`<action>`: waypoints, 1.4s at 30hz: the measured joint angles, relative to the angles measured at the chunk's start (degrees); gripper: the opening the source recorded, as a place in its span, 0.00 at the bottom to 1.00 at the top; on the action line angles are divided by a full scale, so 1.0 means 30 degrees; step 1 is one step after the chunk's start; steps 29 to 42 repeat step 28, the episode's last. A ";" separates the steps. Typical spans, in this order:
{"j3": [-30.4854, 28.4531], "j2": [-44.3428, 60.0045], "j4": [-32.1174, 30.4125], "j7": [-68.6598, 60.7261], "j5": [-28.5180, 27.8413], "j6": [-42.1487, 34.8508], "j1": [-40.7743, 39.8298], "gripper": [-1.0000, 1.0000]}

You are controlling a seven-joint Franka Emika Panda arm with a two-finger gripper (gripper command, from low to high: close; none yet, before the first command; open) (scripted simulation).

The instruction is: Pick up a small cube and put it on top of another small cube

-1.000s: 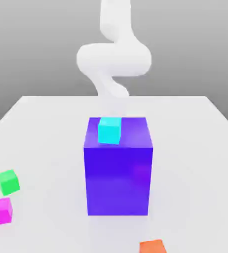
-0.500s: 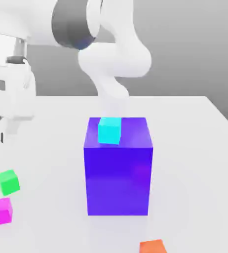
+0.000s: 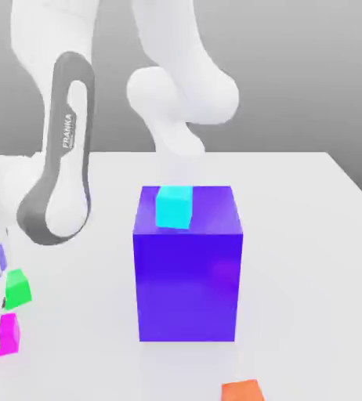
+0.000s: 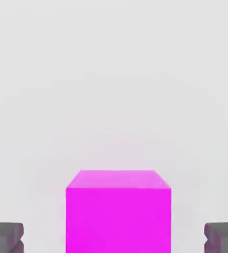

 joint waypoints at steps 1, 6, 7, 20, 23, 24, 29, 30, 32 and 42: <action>0.0000 0.0000 0.0000 0.0002 -0.0002 0.0002 0.0000 0.00; 0.0025 0.0038 0.0005 0.0017 -0.0009 0.0045 -0.0028 0.00; -0.0148 -0.0412 -0.0094 0.0107 -0.0137 -0.0308 0.0111 0.00; -0.3415 -0.7893 -0.4774 0.4563 -0.3175 -0.2970 -0.1395 0.00; -0.2828 -0.6179 -0.4818 0.3619 -0.1739 -0.1305 -0.1525 0.00; -0.2504 -0.5501 -0.4784 0.3214 -0.1173 -0.0691 -0.1734 0.00; -0.2175 -0.5042 -0.4760 0.3005 -0.0882 -0.0269 -0.2001 1.00; -0.2175 -0.5042 -0.4760 0.3005 -0.0882 -0.0269 -0.2001 1.00; -0.2175 -0.5042 -0.4760 0.3005 -0.0882 -0.0269 -0.2001 1.00; -0.2175 -0.5042 -0.4760 0.3005 -0.0882 -0.0269 -0.2001 1.00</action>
